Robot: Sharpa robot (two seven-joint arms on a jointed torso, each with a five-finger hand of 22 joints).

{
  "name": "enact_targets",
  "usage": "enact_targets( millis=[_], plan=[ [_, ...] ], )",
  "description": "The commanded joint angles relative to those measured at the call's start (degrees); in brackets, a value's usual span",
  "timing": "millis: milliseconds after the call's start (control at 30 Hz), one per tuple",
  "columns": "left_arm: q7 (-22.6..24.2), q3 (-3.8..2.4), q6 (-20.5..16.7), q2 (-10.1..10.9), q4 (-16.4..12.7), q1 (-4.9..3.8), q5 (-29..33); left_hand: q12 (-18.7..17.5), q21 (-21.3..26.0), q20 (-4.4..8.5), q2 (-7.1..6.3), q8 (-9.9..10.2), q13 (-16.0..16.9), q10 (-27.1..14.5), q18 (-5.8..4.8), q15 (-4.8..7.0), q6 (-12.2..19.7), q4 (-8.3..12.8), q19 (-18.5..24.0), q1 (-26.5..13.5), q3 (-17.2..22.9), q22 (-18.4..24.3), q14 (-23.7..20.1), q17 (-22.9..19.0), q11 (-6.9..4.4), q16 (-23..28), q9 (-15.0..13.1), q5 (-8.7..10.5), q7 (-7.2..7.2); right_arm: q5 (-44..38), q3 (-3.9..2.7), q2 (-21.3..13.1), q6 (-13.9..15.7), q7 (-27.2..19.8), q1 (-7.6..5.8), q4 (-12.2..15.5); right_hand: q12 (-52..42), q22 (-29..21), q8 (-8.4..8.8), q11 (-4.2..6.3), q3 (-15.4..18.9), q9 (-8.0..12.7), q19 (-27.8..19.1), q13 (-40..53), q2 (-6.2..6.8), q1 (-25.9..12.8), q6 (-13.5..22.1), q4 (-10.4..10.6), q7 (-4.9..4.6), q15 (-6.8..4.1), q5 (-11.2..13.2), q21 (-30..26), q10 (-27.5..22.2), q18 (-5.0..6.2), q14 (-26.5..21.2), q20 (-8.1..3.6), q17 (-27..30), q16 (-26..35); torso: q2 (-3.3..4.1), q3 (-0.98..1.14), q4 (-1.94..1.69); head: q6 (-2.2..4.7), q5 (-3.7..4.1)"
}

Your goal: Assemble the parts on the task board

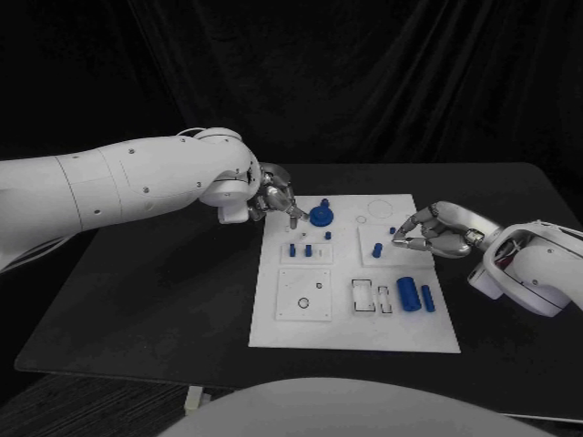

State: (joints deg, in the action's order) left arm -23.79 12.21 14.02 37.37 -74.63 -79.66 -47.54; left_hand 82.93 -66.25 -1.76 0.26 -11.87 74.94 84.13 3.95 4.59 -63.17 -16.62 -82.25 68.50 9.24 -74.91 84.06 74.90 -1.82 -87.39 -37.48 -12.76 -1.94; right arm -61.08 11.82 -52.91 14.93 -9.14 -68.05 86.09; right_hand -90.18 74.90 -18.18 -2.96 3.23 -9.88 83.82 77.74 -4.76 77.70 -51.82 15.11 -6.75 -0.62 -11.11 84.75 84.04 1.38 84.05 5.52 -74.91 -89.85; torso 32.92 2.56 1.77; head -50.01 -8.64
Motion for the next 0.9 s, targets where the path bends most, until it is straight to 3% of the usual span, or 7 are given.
enact_targets(
  millis=[33, 267, 467, 700, 900],
  plan=[
    [-1.64, -0.05, 0.43, -0.45, 0.22, 0.57, -1.81, 0.44, -0.42, 0.07, -0.6, -0.39, 9.98, 2.58, 0.34, 0.28, -0.49, 0.15, -0.26, 0.42, -0.42, -9.5, 5.09, 13.55, -0.41, -0.21, -0.03, -0.15, 0.11, 1.28, -0.03, 0.11, 0.75, -1.11, 0.17, -0.05, 0.18, 13.22, -0.21, 0.56, -0.28, -0.05, 2.96, 12.26, -0.23, 0.58, -0.38, -0.19, 0.19, -0.52, -1.1, 0.24, 5.96, 0.06, 5.95, -0.3, -15.09, -0.15, 0.01, -0.03, 0.0, 0.01, -0.12],
    [-4.23, -0.05, 1.55, -1.47, 1.4, 1.82, -2.36, 0.63, -0.74, 0.28, -1.03, -1.09, 10.09, 2.67, 0.3, 0.49, -0.69, 0.36, -0.38, 1.77, -0.59, -9.53, 5.1, 13.53, -0.64, -0.21, -0.07, 1.15, 0.35, 1.41, -0.03, 0.21, 0.32, -0.87, 0.37, -0.13, 0.18, 13.2, -0.17, 0.59, -0.37, -0.04, 2.94, 12.26, -0.27, 1.11, -0.31, -0.44, 0.2, -0.55, -1.68, 0.19, 5.96, 0.07, 5.95, -0.34, -15.09, -0.15, 0.01, 0.06, -0.01, 0.01, -0.05],
    [-6.76, -0.05, 2.79, -2.19, 2.41, 2.35, -2.95, 0.49, -0.76, 0.42, -1.15, -1.08, 9.96, 2.57, 0.3, 0.6, -0.32, 0.69, -0.37, 3.57, -0.3, -9.5, 4.99, 13.3, -0.69, 0.09, 0.39, -0.83, 0.36, 1.44, -0.03, 0.25, -0.03, -0.67, 0.66, -0.16, 0.18, 13.19, -0.12, 0.63, -0.71, -0.04, 2.92, 12.26, -0.23, 2.51, -0.23, -1.33, 0.23, -0.6, -3.56, 0.17, 5.96, 0.07, 5.95, -0.41, -15.09, -0.15, -0.05, 0.06, -0.03, 0.01, -0.16],
    [-8.5, -0.05, 3.47, -3.15, 3.78, 2.76, -3.67, 0.45, -0.83, 0.44, -1.19, -1.23, 9.93, 2.55, 0.29, 0.61, -0.49, 0.8, -0.39, 3.89, -0.26, -9.51, 4.96, 13.25, -0.72, 0.17, 0.42, -1.1, 0.41, 1.44, -0.03, 0.4, -0.32, -0.55, 1.01, -0.34, 0.18, 13.16, -0.08, 0.63, -0.82, -0.04, 2.87, 12.26, -0.19, 3.04, -0.17, -1.68, 0.23, -0.6, -4.14, 0.09, 5.96, 0.1, 5.95, -0.42, -15.09, -0.15, -0.06, 0.04, -0.01, 0.01, -0.24],
    [-8.74, -0.05, 3.81, -3.97, 4.92, 3.07, -3.82, 0.42, -0.68, 0.56, -1.49, -2.74, 9.89, 2.52, 0.34, 0.76, -1.46, 0.95, -0.33, 4.43, -0.57, -9.46, 4.95, 13.2, -0.97, 0.21, -0.44, -0.66, 0.78, 1.44, -0.03, 0.49, -0.52, -0.42, 1.17, -0.44, 0.18, 13.14, -0.06, 0.64, -0.87, -0.03, 2.82, 12.26, -0.16, 3.28, -0.15, -1.85, 0.23, -0.6, -4.31, 0.02, 5.96, 0.12, 5.95, -0.42, -15.09, -0.15, -0.08, 0.05, 0.01, 0.01, -0.21]
  ],
)
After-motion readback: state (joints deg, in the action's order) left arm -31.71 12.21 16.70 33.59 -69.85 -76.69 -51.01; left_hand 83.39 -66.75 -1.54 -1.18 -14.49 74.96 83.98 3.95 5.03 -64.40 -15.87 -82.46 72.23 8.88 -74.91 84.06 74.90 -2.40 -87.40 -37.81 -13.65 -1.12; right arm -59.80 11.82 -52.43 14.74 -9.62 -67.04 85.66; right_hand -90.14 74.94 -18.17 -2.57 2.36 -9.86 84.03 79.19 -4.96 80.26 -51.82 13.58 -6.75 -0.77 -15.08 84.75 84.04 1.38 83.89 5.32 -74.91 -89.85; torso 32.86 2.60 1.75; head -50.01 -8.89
